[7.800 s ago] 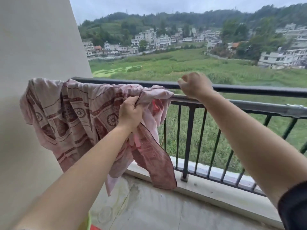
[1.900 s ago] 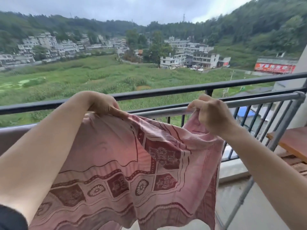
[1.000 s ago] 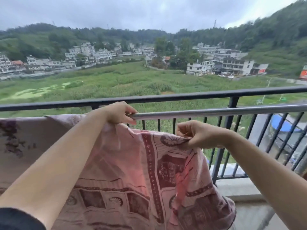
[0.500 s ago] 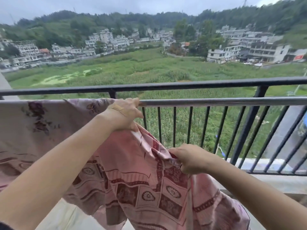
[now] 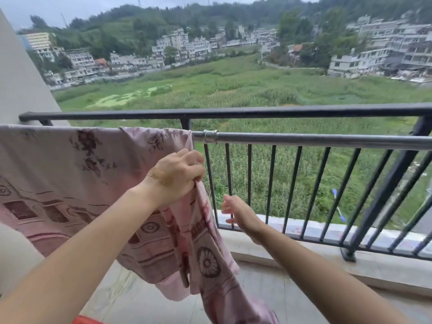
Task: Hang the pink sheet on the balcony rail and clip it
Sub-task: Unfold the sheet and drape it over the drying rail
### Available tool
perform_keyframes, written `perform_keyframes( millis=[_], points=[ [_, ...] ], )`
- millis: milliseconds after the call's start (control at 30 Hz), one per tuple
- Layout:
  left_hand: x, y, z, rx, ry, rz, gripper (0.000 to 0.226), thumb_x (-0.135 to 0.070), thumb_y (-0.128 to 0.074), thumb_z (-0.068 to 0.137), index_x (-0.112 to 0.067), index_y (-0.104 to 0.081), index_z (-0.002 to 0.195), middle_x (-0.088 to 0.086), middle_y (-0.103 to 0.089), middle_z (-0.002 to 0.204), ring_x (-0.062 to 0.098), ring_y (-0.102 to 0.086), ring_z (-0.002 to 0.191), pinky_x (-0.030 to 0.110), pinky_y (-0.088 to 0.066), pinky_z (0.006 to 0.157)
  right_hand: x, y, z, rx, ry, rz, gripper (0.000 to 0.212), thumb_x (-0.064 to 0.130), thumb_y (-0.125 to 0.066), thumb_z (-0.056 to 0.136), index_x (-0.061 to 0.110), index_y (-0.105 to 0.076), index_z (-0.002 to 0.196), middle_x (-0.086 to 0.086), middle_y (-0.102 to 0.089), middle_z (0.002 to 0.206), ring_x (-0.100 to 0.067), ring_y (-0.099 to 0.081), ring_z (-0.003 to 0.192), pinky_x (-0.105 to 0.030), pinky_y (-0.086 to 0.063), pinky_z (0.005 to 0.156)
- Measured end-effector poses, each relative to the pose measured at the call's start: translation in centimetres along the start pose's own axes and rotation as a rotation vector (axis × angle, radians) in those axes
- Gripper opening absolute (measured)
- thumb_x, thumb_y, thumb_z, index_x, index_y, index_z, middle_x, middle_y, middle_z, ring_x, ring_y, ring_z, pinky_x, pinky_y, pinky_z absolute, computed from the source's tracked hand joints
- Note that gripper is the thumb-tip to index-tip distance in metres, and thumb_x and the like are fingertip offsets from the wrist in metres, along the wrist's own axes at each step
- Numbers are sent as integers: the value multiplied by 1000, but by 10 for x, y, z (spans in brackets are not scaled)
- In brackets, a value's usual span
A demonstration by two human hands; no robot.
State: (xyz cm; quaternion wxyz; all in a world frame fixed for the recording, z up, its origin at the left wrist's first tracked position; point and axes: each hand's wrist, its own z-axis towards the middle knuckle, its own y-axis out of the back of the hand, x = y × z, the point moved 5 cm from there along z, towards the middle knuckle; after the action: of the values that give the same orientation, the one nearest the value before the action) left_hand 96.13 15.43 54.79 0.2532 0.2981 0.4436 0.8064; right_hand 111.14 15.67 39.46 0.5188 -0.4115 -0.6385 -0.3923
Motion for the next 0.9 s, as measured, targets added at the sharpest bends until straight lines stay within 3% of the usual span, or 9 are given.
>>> perform_keyframes(
  millis=[67, 167, 300, 367, 467, 600, 733, 833, 900],
  points=[
    [-1, 12, -3, -122, 21, -39, 15, 4, -62, 72, -10, -62, 76, 3, -66, 100, 25, -56, 80, 37, -51, 66, -3, -9, 16, 40, -13, 52, 57, 70, -38, 87, 31, -50, 126, 8, -50, 138, -13, -46, 130, -44, -34, 112],
    [5, 28, -9, -267, 85, -33, 11, 2, -56, 76, -7, -62, 76, 3, -65, 88, 26, -55, 75, 37, -48, 62, -17, -39, 20, 421, -127, 62, 69, 80, -20, 90, 41, -52, 138, 9, -57, 140, -17, -48, 134, -42, -35, 110],
    [20, 34, -16, -201, 147, 11, 11, -14, -49, 75, -10, -60, 75, 0, -61, 75, 25, -51, 69, 35, -46, 60, -28, -31, 5, 468, -107, -127, 50, 70, -46, 91, 29, -74, 102, 2, -69, 102, -21, -63, 93, -30, -46, 78],
    [27, 28, -14, -22, 154, 91, 14, -15, -55, 69, -14, -61, 82, -3, -62, 77, 24, -50, 73, 38, -45, 65, -30, -10, 5, 372, -15, -305, 42, 61, -57, 91, 23, -72, 81, 3, -64, 83, -11, -55, 77, -28, -42, 70],
    [30, 14, -10, 260, 152, 186, 34, -15, -63, 73, -28, -69, 104, -10, -60, 85, 16, -44, 84, 34, -37, 77, -16, 31, 9, 15, 178, -713, 37, 45, -57, 95, 14, -63, 76, 0, -62, 75, -17, -58, 74, -35, -46, 70],
    [11, -4, -1, 570, 123, 262, 35, -46, -57, 83, -50, -60, 117, -18, -44, 85, 11, -31, 90, 35, -27, 86, -1, 55, -4, -260, 343, -939, 20, 22, -51, 97, 19, -69, 104, -3, -60, 95, -24, -60, 91, -39, -49, 78],
    [-2, -15, 6, 575, 122, 252, 20, -37, -57, 83, -38, -69, 98, -12, -46, 97, 14, -29, 96, 39, -25, 93, -12, 59, -12, -347, 316, -857, 24, 31, -51, 99, 24, -68, 115, 3, -56, 100, -19, -59, 91, -38, -51, 79],
    [-11, -14, 10, 456, 69, 285, 11, -29, -64, 73, -29, -67, 84, -7, -47, 129, 22, -27, 126, 43, -17, 102, -26, 51, -13, -359, 254, -788, 24, 35, -53, 99, 22, -69, 110, 2, -55, 97, -19, -60, 91, -38, -49, 85],
    [-15, -14, 11, 428, 66, 281, 12, -20, -64, 70, -27, -62, 79, -9, -55, 128, 22, -32, 135, 49, -5, 113, -41, 42, -13, -378, 200, -672, 24, 36, -53, 99, 22, -67, 111, 2, -56, 101, -16, -59, 94, -38, -49, 91]
  ],
)
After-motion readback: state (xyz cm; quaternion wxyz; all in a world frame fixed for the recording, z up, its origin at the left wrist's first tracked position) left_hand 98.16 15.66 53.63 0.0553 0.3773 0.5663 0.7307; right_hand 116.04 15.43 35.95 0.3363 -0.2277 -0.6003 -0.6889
